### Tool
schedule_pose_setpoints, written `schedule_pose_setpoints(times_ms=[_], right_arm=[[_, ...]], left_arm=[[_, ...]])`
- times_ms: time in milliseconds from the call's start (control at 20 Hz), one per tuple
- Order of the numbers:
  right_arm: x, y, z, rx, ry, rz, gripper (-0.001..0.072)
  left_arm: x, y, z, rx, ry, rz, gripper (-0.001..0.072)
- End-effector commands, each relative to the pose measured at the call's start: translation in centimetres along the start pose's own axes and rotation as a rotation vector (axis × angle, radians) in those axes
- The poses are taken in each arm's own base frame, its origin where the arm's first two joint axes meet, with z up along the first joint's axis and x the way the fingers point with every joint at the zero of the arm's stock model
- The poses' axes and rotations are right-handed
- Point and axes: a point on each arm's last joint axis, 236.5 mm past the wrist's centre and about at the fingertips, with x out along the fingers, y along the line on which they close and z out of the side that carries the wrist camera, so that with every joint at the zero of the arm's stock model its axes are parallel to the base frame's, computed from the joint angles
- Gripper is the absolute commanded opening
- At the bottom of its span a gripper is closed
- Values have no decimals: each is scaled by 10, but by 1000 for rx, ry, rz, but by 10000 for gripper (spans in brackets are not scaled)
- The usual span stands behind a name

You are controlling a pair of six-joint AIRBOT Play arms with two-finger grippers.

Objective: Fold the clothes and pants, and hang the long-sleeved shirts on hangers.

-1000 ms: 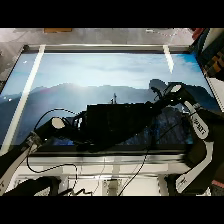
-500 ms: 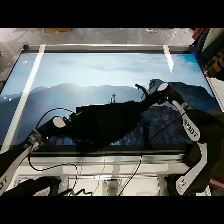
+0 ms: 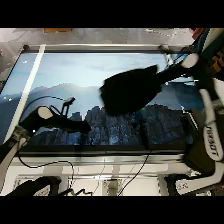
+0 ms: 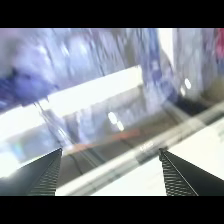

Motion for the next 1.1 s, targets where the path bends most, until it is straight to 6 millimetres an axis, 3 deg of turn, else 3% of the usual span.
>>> schedule_pose_setpoints(times_ms=[0, 200, 300, 450, 650, 750, 850, 1050], right_arm=[[-99, -94, -8, 271, -88, -317, 38], [-177, -154, -71, 669, -71, -462, 38], [-216, -174, -100, 834, -93, -544, 38], [-269, -188, -161, 1114, -66, -686, 37], [-346, -203, -206, 1359, -238, -930, 38], [-360, -203, -221, 1431, -260, -962, 56], [-366, -203, -237, 1493, -242, -987, 123], [-378, -208, -257, 1563, -241, -1024, 124]], left_arm=[[-44, 2, 31, 54, -150, 55, 697], [-79, -9, 47, 95, -292, 73, 697], [-88, -15, 50, 111, -329, 75, 697], [-93, -17, 50, 119, -342, 75, 697], [-94, -16, 55, 118, -364, 81, 697], [-97, -15, 60, 117, -388, 87, 697], [-98, -14, 63, 117, -402, 90, 697], [-99, -14, 65, 117, -409, 92, 697]])
